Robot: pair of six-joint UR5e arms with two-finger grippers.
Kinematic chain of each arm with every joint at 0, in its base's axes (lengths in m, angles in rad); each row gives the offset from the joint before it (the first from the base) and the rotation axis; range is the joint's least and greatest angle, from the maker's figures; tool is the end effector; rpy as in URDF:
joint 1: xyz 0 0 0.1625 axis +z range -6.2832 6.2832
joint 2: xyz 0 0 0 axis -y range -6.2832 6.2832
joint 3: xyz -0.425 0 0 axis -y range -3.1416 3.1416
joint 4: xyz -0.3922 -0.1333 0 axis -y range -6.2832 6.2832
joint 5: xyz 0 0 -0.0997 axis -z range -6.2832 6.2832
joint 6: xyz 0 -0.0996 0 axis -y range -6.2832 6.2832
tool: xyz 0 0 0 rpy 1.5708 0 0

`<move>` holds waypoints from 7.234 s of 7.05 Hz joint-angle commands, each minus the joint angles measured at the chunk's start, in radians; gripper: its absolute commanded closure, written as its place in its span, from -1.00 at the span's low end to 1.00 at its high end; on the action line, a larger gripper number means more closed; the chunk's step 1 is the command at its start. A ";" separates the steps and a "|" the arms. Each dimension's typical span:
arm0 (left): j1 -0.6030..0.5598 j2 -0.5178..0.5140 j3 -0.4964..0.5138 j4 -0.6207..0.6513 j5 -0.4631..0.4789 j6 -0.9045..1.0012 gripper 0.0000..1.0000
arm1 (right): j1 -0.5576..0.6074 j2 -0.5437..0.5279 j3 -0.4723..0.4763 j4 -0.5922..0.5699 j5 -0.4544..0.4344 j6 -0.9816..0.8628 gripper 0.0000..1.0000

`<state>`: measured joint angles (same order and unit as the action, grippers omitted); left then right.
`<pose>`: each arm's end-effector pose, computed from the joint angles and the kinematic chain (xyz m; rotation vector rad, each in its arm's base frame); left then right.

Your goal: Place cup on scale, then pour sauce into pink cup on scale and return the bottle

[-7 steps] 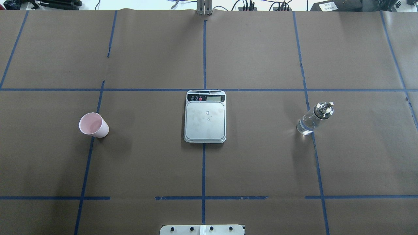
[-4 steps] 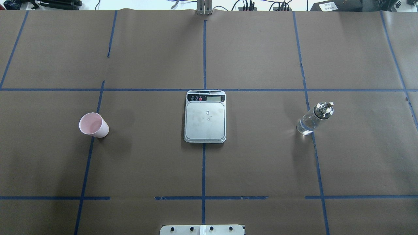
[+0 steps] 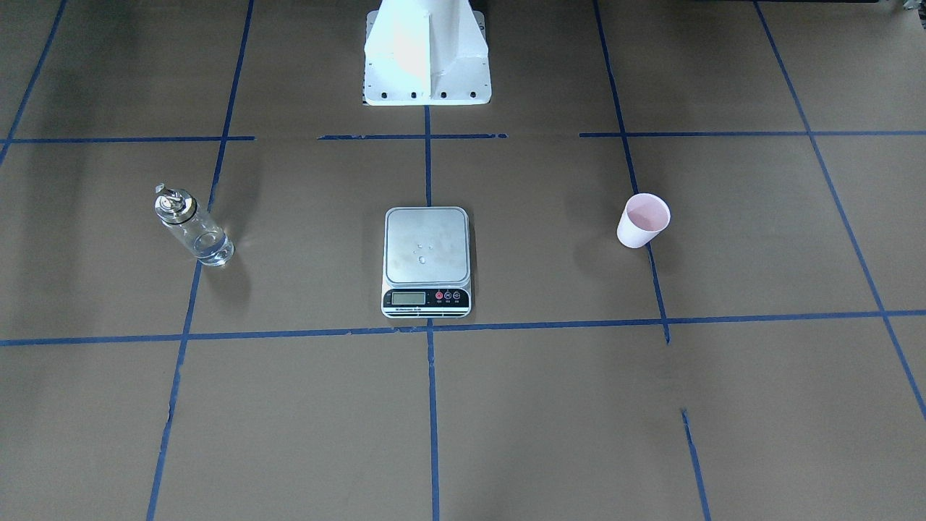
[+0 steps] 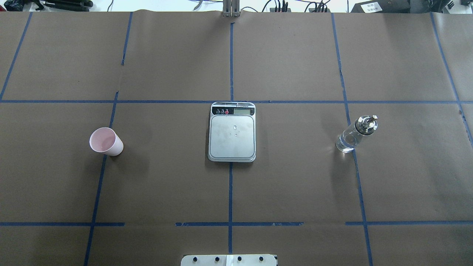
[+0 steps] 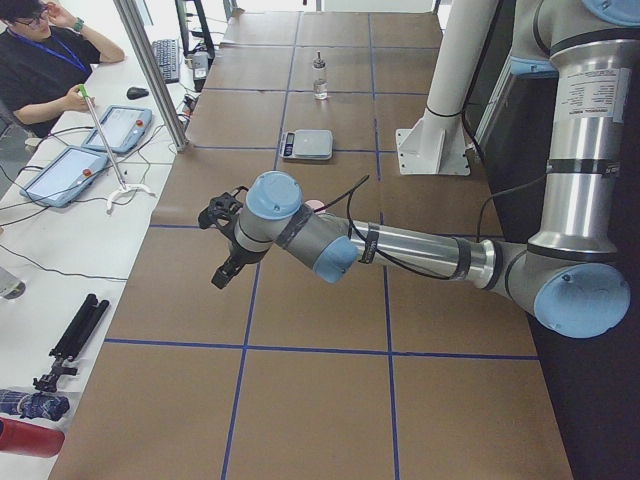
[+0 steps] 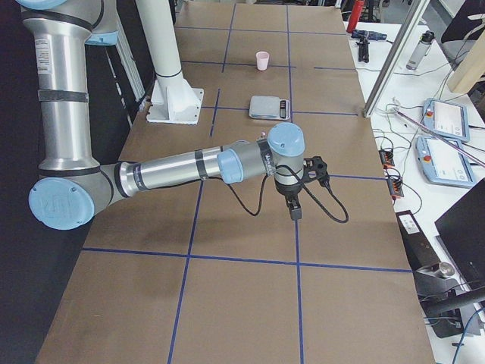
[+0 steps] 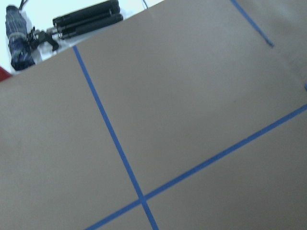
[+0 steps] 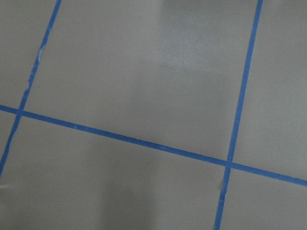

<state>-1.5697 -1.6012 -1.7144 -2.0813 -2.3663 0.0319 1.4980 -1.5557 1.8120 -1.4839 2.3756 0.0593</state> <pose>-0.0616 -0.5206 0.5104 0.6597 0.7541 0.3022 0.0248 -0.5061 0.5195 0.2712 -0.8165 -0.1507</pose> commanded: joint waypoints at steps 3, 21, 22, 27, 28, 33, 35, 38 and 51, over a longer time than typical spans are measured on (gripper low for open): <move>0.080 0.016 0.000 -0.169 0.015 -0.200 -1.00 | 0.001 -0.001 0.035 0.001 0.024 0.014 -1.00; 0.807 -0.033 -0.166 0.069 0.352 -1.015 0.05 | 0.001 -0.046 0.032 -0.001 0.027 0.017 -1.00; 0.812 -0.033 -0.166 0.069 0.352 -1.015 0.27 | 0.001 -0.046 0.032 -0.001 0.027 0.017 -1.00; 0.809 -0.029 -0.218 0.110 0.345 -1.008 1.00 | 0.001 -0.046 0.032 -0.001 0.027 0.017 -1.00; 0.809 -0.067 -0.296 0.256 0.343 -1.006 1.00 | 0.001 -0.046 0.032 -0.001 0.027 0.017 -1.00; 0.819 -0.579 -0.185 0.621 0.342 -1.176 1.00 | 0.001 -0.044 0.024 -0.001 0.028 0.019 -1.00; 0.868 -0.754 -0.006 0.604 0.346 -1.272 1.00 | 0.001 -0.044 0.027 -0.003 0.028 0.021 -1.00; 0.953 -0.807 0.140 0.508 0.409 -1.322 1.00 | 0.001 -0.046 0.035 -0.001 0.028 0.040 -1.00; 0.987 -0.807 0.147 0.494 0.411 -1.314 -0.17 | 0.001 -0.044 0.035 -0.001 0.030 0.040 -1.00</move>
<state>-0.5834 -2.4094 -1.5667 -1.5875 -1.9558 -1.2877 1.4987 -1.5999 1.8462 -1.4849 2.4041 0.0997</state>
